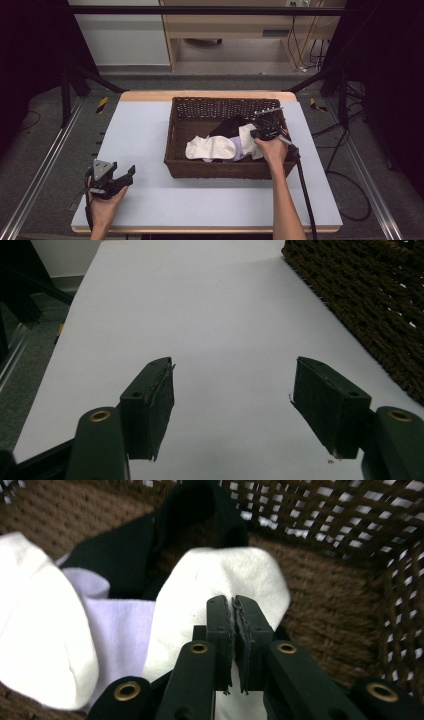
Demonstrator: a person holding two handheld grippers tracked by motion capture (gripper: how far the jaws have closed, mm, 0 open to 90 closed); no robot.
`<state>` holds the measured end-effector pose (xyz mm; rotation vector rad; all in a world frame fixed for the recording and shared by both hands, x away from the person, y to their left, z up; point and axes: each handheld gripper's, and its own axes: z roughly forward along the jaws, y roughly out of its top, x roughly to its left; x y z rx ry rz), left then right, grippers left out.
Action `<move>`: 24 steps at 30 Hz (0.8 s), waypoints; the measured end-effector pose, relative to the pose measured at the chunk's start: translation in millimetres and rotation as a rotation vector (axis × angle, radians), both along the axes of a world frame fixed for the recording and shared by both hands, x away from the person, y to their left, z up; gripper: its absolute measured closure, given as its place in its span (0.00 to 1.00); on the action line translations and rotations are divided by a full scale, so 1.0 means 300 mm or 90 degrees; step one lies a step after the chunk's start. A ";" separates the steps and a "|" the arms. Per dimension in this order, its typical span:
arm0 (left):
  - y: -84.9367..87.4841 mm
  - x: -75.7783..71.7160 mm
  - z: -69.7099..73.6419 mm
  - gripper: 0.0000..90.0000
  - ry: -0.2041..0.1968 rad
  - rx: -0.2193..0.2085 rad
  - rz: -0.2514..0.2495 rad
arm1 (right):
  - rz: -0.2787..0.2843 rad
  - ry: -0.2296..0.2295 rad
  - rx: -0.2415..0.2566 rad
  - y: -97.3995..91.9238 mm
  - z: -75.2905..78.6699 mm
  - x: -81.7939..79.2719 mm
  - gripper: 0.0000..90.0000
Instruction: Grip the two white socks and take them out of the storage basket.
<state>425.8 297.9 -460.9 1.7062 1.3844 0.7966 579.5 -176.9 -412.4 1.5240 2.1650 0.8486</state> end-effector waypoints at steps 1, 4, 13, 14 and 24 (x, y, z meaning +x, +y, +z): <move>0.000 0.000 0.000 0.35 0.000 0.000 0.000 | 0.000 0.000 0.000 0.000 0.000 0.000 0.95; 0.001 0.000 0.000 0.35 0.001 0.000 0.000 | -0.007 -0.041 0.016 -0.005 0.017 -0.012 0.95; 0.000 -0.002 0.001 0.35 0.000 0.000 -0.001 | -0.009 -0.076 0.040 -0.016 0.029 -0.023 0.95; -0.001 -0.002 0.001 0.35 0.000 0.000 -0.001 | -0.011 -0.078 0.042 -0.015 0.029 -0.023 0.95; 0.001 -0.003 0.003 0.35 -0.002 -0.001 0.000 | -0.021 -0.091 0.052 -0.020 0.033 -0.028 0.95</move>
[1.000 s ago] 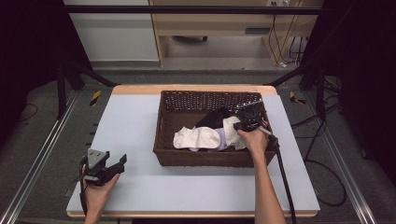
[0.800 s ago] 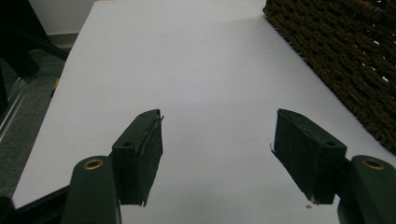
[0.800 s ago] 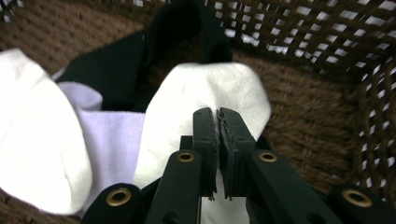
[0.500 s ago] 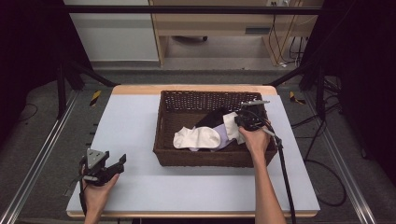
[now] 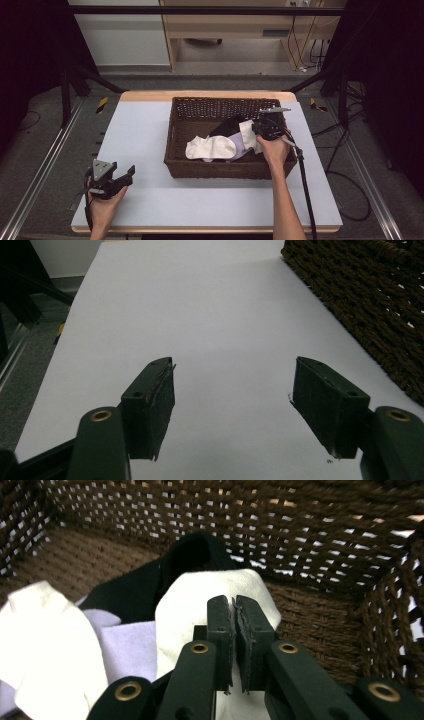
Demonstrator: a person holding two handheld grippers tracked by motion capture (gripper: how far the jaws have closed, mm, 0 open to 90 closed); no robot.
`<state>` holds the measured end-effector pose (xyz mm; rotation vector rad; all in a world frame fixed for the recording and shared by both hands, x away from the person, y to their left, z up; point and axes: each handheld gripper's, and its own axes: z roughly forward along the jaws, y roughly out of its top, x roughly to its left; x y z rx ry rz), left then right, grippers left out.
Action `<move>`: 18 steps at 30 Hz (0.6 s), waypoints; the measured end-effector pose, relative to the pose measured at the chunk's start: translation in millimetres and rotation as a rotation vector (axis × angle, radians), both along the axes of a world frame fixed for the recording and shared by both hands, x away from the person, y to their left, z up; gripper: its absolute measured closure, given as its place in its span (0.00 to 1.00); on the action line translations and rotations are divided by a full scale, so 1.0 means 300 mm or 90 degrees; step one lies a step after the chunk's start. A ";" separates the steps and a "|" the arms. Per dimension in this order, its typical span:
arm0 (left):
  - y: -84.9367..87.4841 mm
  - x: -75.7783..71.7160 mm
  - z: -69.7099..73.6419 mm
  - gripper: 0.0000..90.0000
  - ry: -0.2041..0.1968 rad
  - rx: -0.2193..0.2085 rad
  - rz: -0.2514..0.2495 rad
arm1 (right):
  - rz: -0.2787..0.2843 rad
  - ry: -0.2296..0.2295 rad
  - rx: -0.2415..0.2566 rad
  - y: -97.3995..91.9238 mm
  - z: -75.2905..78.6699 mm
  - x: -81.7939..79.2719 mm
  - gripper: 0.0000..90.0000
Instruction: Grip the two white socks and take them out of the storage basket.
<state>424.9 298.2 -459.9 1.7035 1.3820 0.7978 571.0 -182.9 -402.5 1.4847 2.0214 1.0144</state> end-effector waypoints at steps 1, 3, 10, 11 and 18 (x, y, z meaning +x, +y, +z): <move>0.000 0.000 0.000 0.35 0.000 0.000 0.000 | -0.003 -0.007 0.006 -0.002 0.002 -0.002 0.95; 0.001 0.000 0.000 0.35 0.001 0.000 -0.001 | -0.006 -0.014 0.007 -0.004 0.004 -0.004 0.96; 0.001 -0.002 0.001 0.36 0.000 0.000 0.000 | -0.025 -0.060 0.022 -0.013 0.019 -0.018 0.96; 0.001 -0.001 0.000 0.36 0.000 0.000 0.000 | -0.026 -0.063 0.023 -0.015 0.019 -0.018 0.96; -0.004 0.001 -0.002 0.36 0.003 0.002 -0.002 | -0.009 -0.004 0.002 -0.009 -0.006 0.003 0.90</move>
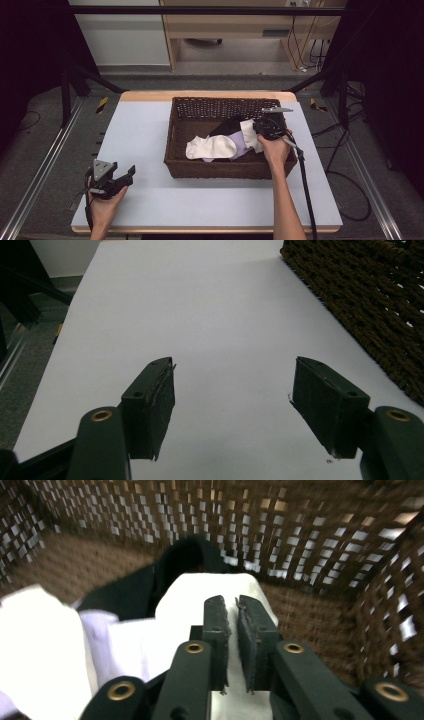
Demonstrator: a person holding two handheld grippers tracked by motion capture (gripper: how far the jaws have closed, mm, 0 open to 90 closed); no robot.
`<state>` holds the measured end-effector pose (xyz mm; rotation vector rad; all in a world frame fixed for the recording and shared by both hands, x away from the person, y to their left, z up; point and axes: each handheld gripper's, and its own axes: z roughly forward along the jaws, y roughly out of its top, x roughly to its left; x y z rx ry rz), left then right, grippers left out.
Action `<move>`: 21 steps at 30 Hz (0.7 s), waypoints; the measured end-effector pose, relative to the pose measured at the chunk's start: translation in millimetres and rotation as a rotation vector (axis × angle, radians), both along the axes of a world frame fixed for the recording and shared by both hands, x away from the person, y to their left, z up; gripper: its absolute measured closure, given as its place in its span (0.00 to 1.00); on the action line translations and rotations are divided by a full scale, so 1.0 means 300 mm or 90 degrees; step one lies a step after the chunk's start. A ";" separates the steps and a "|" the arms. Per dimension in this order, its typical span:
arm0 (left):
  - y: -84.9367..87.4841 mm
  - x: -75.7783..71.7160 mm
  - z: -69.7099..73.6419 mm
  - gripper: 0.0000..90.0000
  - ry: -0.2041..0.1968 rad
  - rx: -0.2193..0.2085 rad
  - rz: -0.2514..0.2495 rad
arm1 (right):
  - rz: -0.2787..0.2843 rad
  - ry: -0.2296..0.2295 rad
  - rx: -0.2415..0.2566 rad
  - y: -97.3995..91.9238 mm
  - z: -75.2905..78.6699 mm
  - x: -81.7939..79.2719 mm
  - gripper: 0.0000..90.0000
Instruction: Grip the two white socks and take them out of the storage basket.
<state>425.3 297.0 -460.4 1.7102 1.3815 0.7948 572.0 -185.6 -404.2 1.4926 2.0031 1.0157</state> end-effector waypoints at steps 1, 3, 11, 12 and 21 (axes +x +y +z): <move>-0.001 0.000 0.000 0.36 0.000 0.001 0.000 | 0.007 0.022 -0.010 0.003 -0.009 0.008 0.89; 0.000 0.000 0.000 0.36 0.000 0.001 -0.001 | 0.007 0.027 -0.013 0.004 -0.011 0.009 0.89; 0.002 0.001 -0.001 0.36 0.001 0.000 -0.001 | 0.000 0.040 -0.014 0.005 -0.015 0.015 0.89; 0.002 0.001 -0.002 0.36 0.001 -0.001 -0.001 | 0.005 0.055 -0.020 0.007 -0.020 0.017 0.88; 0.000 0.004 -0.004 0.36 0.004 0.000 -0.003 | 0.020 0.116 -0.042 0.019 -0.065 0.046 0.67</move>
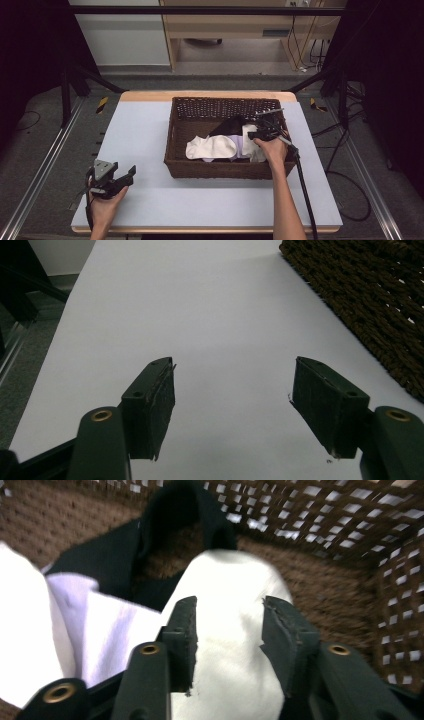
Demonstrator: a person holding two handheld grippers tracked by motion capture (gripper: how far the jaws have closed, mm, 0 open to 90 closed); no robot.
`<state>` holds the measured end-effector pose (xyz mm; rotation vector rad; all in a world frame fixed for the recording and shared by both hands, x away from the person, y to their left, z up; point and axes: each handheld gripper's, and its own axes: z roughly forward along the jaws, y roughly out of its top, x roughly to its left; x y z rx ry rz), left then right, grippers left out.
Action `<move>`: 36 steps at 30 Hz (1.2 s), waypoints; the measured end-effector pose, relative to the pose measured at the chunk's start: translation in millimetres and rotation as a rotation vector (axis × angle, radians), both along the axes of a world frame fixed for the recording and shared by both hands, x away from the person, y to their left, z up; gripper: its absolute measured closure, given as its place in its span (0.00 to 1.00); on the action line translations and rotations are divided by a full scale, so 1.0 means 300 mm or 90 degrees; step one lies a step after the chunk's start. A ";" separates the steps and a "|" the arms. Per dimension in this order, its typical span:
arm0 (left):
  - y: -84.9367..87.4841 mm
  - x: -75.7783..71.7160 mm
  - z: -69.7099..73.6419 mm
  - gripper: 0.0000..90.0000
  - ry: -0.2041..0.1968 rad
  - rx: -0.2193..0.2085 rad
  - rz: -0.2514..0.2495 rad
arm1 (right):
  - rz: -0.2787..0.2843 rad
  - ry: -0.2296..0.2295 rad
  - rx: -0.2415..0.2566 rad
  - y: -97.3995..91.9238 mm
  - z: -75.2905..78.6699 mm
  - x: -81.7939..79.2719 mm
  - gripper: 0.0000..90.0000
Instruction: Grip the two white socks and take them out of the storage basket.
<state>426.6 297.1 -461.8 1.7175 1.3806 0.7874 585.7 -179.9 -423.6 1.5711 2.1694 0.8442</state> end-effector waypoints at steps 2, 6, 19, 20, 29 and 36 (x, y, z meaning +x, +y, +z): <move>0.001 0.000 0.000 0.36 0.000 0.000 0.001 | -0.001 0.005 -0.007 0.001 -0.002 0.002 0.72; 0.004 -0.001 0.001 0.36 0.000 -0.002 0.002 | -0.010 0.026 -0.012 -0.003 -0.002 0.004 0.88; 0.007 -0.002 0.003 0.36 -0.001 -0.002 0.004 | -0.037 -0.118 0.020 -0.017 0.068 -0.042 0.97; 0.007 -0.002 0.003 0.36 -0.001 -0.002 0.004 | -0.037 -0.118 0.020 -0.017 0.068 -0.042 0.97; 0.007 -0.003 0.002 0.36 -0.002 -0.003 0.005 | -0.052 -0.232 0.101 -0.041 0.124 -0.081 0.99; 0.005 -0.003 0.003 0.36 -0.002 -0.001 0.003 | -0.018 -0.304 0.160 -0.038 0.223 -0.137 0.99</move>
